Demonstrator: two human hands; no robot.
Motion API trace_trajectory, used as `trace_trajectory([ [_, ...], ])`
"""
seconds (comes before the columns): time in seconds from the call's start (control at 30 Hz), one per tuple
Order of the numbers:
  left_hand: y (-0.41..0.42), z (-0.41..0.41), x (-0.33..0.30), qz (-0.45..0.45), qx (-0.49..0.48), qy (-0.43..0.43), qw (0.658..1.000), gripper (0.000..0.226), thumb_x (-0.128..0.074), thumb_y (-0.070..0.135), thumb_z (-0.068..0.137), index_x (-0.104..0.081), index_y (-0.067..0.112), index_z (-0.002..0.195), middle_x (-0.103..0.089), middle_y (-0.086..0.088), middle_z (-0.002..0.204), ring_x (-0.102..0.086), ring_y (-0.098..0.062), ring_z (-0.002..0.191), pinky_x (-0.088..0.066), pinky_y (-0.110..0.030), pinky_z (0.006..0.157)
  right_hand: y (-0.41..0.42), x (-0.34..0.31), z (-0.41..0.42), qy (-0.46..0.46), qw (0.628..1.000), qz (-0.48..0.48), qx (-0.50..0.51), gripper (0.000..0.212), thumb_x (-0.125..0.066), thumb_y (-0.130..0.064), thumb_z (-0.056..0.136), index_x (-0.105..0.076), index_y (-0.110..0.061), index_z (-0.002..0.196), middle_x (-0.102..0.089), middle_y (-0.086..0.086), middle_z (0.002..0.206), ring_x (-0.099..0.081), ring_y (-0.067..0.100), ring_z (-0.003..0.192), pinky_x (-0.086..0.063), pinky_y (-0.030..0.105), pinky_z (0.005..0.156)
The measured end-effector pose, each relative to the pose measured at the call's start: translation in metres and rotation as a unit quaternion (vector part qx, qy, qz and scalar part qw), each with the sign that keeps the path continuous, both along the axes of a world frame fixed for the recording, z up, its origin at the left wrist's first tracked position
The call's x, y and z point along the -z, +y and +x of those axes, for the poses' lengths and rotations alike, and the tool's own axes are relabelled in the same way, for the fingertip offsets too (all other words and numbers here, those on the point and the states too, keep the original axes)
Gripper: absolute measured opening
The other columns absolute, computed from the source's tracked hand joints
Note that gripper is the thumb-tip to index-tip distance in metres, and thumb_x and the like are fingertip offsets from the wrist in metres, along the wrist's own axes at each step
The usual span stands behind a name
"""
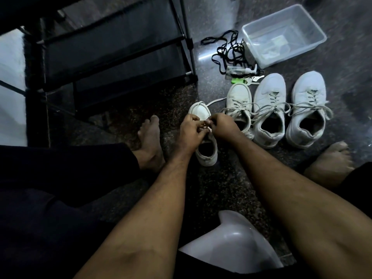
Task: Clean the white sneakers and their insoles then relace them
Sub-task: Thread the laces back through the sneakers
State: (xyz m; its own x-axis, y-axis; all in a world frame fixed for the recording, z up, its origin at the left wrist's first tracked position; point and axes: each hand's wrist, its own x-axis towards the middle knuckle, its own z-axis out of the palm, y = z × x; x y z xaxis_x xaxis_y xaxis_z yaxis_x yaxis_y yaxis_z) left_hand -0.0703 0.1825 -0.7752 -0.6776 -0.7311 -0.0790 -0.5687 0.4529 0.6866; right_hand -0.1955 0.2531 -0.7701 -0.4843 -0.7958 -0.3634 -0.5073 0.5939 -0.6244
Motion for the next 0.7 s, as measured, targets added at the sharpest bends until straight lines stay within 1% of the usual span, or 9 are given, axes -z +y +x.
trace_trajectory([
  [0.07,0.003,0.000,-0.002,-0.020,-0.014,0.009,1.000,0.021,-0.077,0.007,0.081,-0.077,0.004,0.101,-0.057,-0.018,0.112,-0.059,-0.024,0.097,-0.045,-0.022,0.086,-0.006,-0.003,-0.004,-0.051,0.999,0.005,-0.004,0.021,-0.057,-0.024,0.097,-0.074,-0.011,0.094,-0.074,0.011,0.091,-0.066,0.023,0.085,-0.037,0.025,0.067],
  [0.17,0.005,-0.002,-0.001,-0.010,-0.067,0.035,0.997,0.017,-0.080,0.006,0.078,-0.077,0.001,0.093,-0.057,-0.016,0.108,-0.056,-0.017,0.089,-0.037,-0.005,0.075,-0.008,-0.009,-0.010,-0.099,0.995,0.004,-0.015,0.021,-0.060,-0.022,0.097,-0.074,-0.008,0.092,-0.072,0.006,0.081,-0.057,0.006,0.063,-0.038,0.023,0.057],
  [0.27,0.004,-0.004,-0.002,0.030,-0.126,0.058,0.990,0.012,-0.084,0.009,0.074,-0.074,0.005,0.075,-0.058,-0.010,0.096,-0.053,-0.011,0.077,-0.036,-0.002,0.066,-0.002,-0.007,-0.016,-0.139,0.990,-0.020,-0.005,0.016,-0.066,-0.020,0.094,-0.075,-0.008,0.098,-0.074,0.008,0.087,-0.060,0.008,0.071,-0.045,0.025,0.068],
  [0.33,0.001,-0.002,-0.001,0.031,-0.153,0.082,0.984,0.015,-0.081,0.011,0.079,-0.068,0.013,0.071,-0.060,-0.012,0.093,-0.055,-0.014,0.077,-0.038,-0.006,0.067,-0.001,-0.006,-0.018,-0.142,0.988,-0.036,0.039,0.014,-0.069,-0.019,0.092,-0.075,-0.011,0.101,-0.075,0.008,0.091,-0.063,0.011,0.076,-0.047,0.027,0.071],
  [0.43,0.000,-0.001,0.002,0.001,-0.178,0.091,0.980,0.008,-0.071,0.012,0.086,-0.068,0.007,0.080,-0.052,-0.009,0.094,-0.055,-0.022,0.082,-0.046,-0.027,0.079,-0.001,-0.007,-0.024,-0.050,0.998,-0.011,0.042,0.017,-0.070,-0.023,0.091,-0.076,-0.011,0.102,-0.074,0.008,0.091,-0.062,0.016,0.078,-0.039,0.024,0.068],
  [0.5,0.000,0.000,0.006,-0.011,-0.182,0.078,0.980,0.010,-0.066,0.013,0.088,-0.067,0.006,0.080,-0.047,-0.006,0.094,-0.052,-0.024,0.088,-0.040,-0.027,0.082,0.001,-0.008,-0.025,0.036,0.999,0.002,0.008,0.019,-0.069,-0.025,0.091,-0.076,-0.009,0.099,-0.067,0.014,0.089,-0.061,0.023,0.081,-0.036,0.024,0.067],
  [0.57,0.003,0.001,0.009,-0.005,-0.193,0.071,0.979,0.014,-0.063,0.012,0.089,-0.065,0.003,0.080,-0.048,-0.010,0.094,-0.051,-0.026,0.089,-0.036,-0.023,0.083,0.005,-0.007,-0.024,0.133,0.991,-0.002,-0.002,0.019,-0.068,-0.027,0.091,-0.076,-0.012,0.099,-0.058,0.014,0.097,-0.057,0.033,0.095,-0.044,0.031,0.073],
  [0.63,0.005,0.003,0.013,0.018,-0.225,0.074,0.971,0.015,-0.062,0.008,0.090,-0.066,-0.002,0.081,-0.055,-0.017,0.095,-0.055,-0.031,0.090,-0.036,-0.025,0.084,0.008,-0.009,-0.023,0.216,0.976,0.003,0.023,0.022,-0.065,-0.035,0.090,-0.075,-0.018,0.100,-0.058,0.013,0.105,-0.054,0.034,0.103,-0.048,0.038,0.078],
  [0.7,0.006,0.006,0.015,0.046,-0.264,0.065,0.961,0.014,-0.062,0.007,0.090,-0.067,-0.004,0.082,-0.060,-0.021,0.098,-0.057,-0.033,0.091,-0.038,-0.030,0.085,0.009,-0.012,-0.025,0.203,0.975,0.015,0.090,0.028,-0.063,-0.043,0.091,-0.075,-0.020,0.100,-0.066,0.012,0.100,-0.061,0.034,0.099,-0.047,0.035,0.073],
])
